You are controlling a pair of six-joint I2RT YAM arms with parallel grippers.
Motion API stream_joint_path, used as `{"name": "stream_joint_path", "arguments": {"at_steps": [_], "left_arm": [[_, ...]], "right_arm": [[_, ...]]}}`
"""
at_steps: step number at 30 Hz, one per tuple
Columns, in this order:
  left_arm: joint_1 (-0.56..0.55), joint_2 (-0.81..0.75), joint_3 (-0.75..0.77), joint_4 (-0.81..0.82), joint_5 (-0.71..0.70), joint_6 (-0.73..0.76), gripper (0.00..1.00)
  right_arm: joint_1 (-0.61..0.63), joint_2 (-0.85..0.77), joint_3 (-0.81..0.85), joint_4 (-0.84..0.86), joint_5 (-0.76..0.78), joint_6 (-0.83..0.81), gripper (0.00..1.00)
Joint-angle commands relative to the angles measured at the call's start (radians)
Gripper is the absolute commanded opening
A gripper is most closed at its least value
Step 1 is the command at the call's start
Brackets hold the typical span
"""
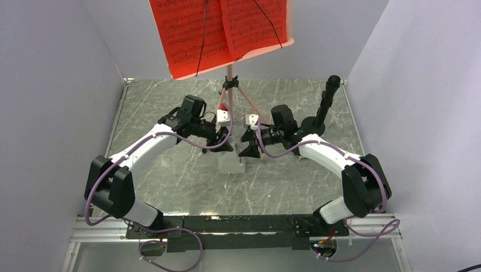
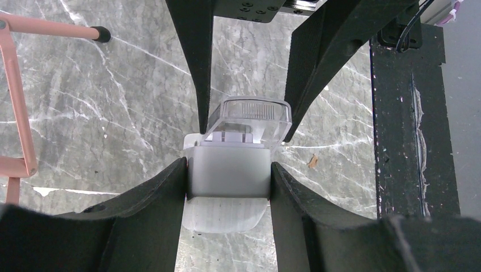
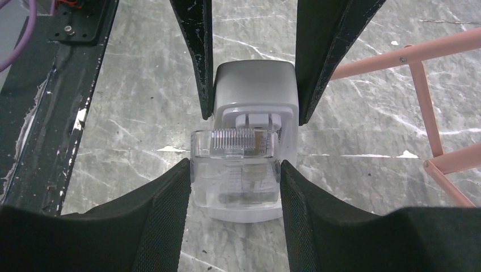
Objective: Pack up the instrument practice props
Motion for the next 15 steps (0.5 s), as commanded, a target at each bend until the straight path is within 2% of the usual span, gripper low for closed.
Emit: {"name": "stream_joint_path", "arguments": {"at_steps": [1, 15], "left_arm": [[-0.004, 0.044, -0.002, -0.050, -0.080, 0.047, 0.01], [-0.005, 0.042, -0.007, -0.049, -0.080, 0.052, 0.01]], "right_arm": [[-0.009, -0.039, 0.039, -0.010, -0.018, 0.020, 0.00], [-0.024, -0.041, 0.082, -0.004, 0.026, -0.009, 0.00]]}}
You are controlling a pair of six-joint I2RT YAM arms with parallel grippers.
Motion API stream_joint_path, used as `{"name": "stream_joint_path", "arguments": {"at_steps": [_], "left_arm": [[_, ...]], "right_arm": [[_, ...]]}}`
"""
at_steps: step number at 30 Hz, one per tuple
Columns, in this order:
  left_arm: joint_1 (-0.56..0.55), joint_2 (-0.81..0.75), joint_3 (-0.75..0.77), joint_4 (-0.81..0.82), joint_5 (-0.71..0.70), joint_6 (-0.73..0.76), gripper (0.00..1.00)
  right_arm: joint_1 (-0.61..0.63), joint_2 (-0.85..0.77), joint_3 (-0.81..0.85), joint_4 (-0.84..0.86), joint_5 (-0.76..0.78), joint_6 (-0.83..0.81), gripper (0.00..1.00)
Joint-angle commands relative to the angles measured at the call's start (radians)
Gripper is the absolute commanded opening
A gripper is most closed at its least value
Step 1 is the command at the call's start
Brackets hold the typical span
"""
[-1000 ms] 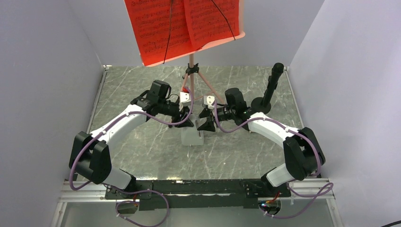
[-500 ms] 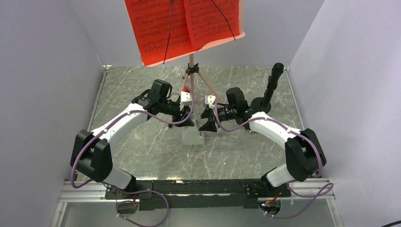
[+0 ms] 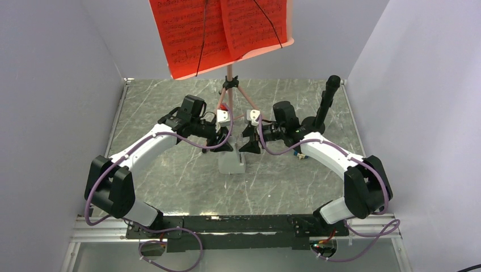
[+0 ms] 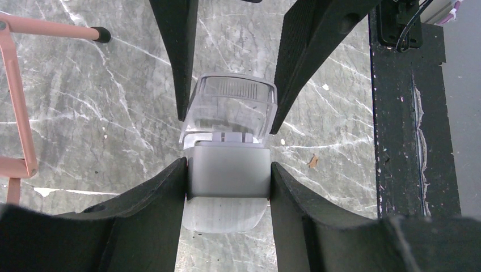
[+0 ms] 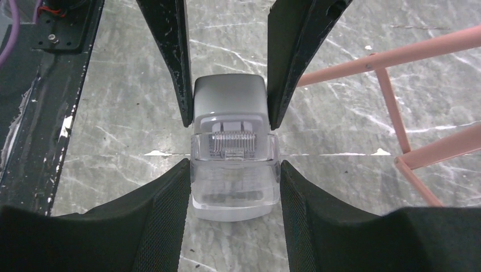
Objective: Pack up the instrument practice props
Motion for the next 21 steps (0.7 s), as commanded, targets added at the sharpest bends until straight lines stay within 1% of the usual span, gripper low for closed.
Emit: {"name": "stream_joint_path", "arguments": {"at_steps": [1, 7, 11, 16, 21], "left_arm": [[-0.005, 0.041, -0.011, -0.048, -0.082, 0.047, 0.01], [-0.004, 0.042, -0.007, -0.049, -0.085, 0.052, 0.01], [-0.005, 0.042, -0.011, -0.048, -0.085, 0.048, 0.01], [-0.004, 0.042, -0.013, -0.044, -0.087, 0.046, 0.01], [-0.004, 0.042, -0.017, -0.040, -0.085, 0.042, 0.01]], "right_arm": [[-0.004, -0.022, 0.046, 0.008, -0.004, -0.031, 0.00], [-0.002, 0.002, 0.012, 0.011, 0.001, -0.055, 0.00], [-0.002, 0.022, 0.020, -0.009, 0.000, -0.057, 0.00], [-0.002, 0.037, 0.018, -0.037, -0.048, -0.048, 0.00], [0.004, 0.043, -0.009, 0.003, -0.040, -0.032, 0.00]]}}
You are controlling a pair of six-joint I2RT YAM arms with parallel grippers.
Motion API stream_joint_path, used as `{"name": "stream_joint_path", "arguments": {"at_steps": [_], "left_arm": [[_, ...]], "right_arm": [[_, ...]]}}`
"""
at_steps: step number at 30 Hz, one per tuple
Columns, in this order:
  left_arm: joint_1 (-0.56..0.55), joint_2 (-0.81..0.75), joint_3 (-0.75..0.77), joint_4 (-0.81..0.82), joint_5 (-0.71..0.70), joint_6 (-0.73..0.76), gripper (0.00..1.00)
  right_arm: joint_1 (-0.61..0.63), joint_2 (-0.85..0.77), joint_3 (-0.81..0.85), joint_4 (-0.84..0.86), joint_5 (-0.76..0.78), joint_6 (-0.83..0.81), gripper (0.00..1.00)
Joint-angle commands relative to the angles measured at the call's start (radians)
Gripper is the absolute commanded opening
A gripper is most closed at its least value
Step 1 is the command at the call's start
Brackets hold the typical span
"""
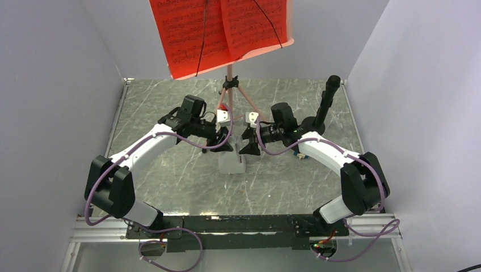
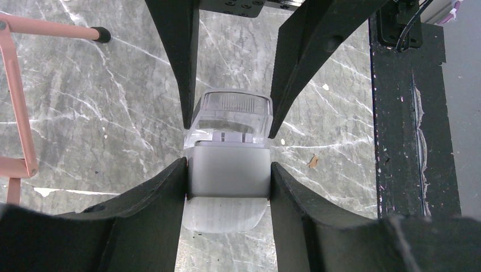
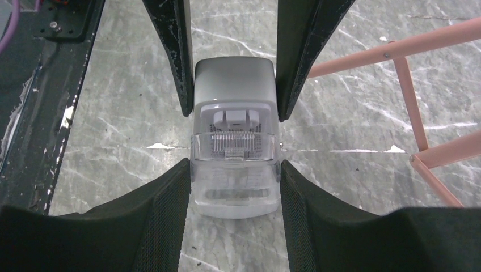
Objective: Pack up the instrument practice props
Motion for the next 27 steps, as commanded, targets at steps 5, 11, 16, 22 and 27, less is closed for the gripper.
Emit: {"name": "stream_joint_path", "arguments": {"at_steps": [5, 11, 16, 22, 27], "left_arm": [[-0.005, 0.046, -0.015, -0.044, -0.088, 0.046, 0.01], [-0.005, 0.050, -0.012, -0.041, -0.086, 0.044, 0.01], [-0.005, 0.055, -0.011, -0.036, -0.083, 0.044, 0.01], [-0.005, 0.070, -0.004, -0.005, -0.068, 0.026, 0.01], [-0.010, 0.090, 0.019, -0.001, -0.061, 0.029, 0.01]], "right_arm": [[0.006, 0.038, -0.001, 0.001, -0.027, -0.016, 0.00], [0.021, 0.069, 0.010, -0.030, -0.001, -0.051, 0.00], [0.031, 0.085, 0.013, -0.029, 0.006, -0.050, 0.00], [0.062, 0.107, 0.020, -0.030, 0.015, -0.060, 0.00], [0.090, 0.118, 0.017, -0.006, 0.028, -0.041, 0.00]]}}
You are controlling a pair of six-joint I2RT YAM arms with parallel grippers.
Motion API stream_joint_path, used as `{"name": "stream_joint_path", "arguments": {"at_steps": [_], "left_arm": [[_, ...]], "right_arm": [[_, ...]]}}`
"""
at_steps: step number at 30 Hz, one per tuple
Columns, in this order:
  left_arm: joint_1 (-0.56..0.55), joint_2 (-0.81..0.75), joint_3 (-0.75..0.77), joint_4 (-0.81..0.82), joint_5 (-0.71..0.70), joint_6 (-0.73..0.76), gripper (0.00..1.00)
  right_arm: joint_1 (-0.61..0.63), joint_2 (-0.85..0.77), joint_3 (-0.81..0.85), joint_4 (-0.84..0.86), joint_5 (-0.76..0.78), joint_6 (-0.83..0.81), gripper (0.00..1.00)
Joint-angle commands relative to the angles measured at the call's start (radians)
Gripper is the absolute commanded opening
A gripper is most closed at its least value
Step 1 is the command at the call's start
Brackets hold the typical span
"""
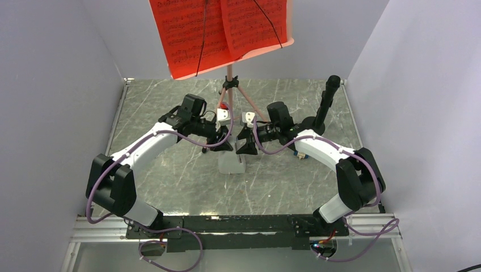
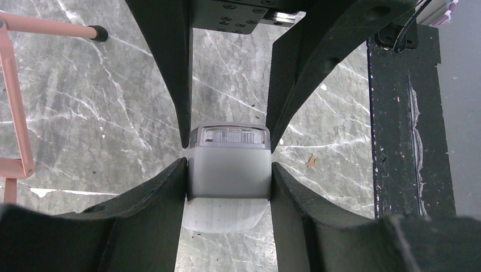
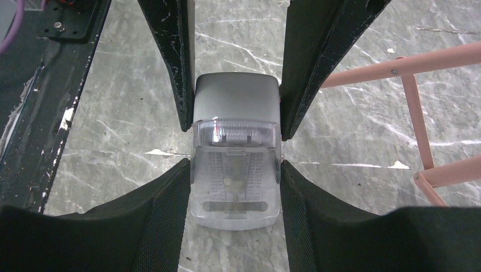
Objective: Pack up the instrument practice props
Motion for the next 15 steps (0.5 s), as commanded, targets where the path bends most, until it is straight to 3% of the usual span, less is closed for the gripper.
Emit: {"name": "stream_joint_path", "arguments": {"at_steps": [1, 5, 7, 9, 11, 15], "left_arm": [[-0.012, 0.076, 0.007, 0.003, -0.073, 0.034, 0.01], [-0.012, 0.068, 0.005, -0.010, -0.079, 0.043, 0.01], [-0.011, 0.061, 0.006, -0.026, -0.092, 0.052, 0.11], [-0.006, 0.045, 0.004, -0.035, -0.104, 0.059, 0.29], [0.005, 0.020, -0.002, -0.039, -0.110, 0.067, 0.42], [0.016, -0.016, 0.010, -0.081, -0.119, 0.090, 0.57]], "right_arm": [[0.062, 0.066, -0.002, -0.027, 0.052, -0.021, 0.00], [0.062, 0.061, 0.002, -0.038, 0.050, -0.020, 0.00], [0.061, 0.058, 0.009, -0.055, 0.044, -0.020, 0.00], [0.058, 0.053, 0.024, -0.084, 0.039, -0.036, 0.13], [0.053, 0.046, 0.039, -0.115, 0.033, -0.057, 0.36], [0.042, 0.032, 0.065, -0.161, 0.026, -0.068, 0.63]]}}
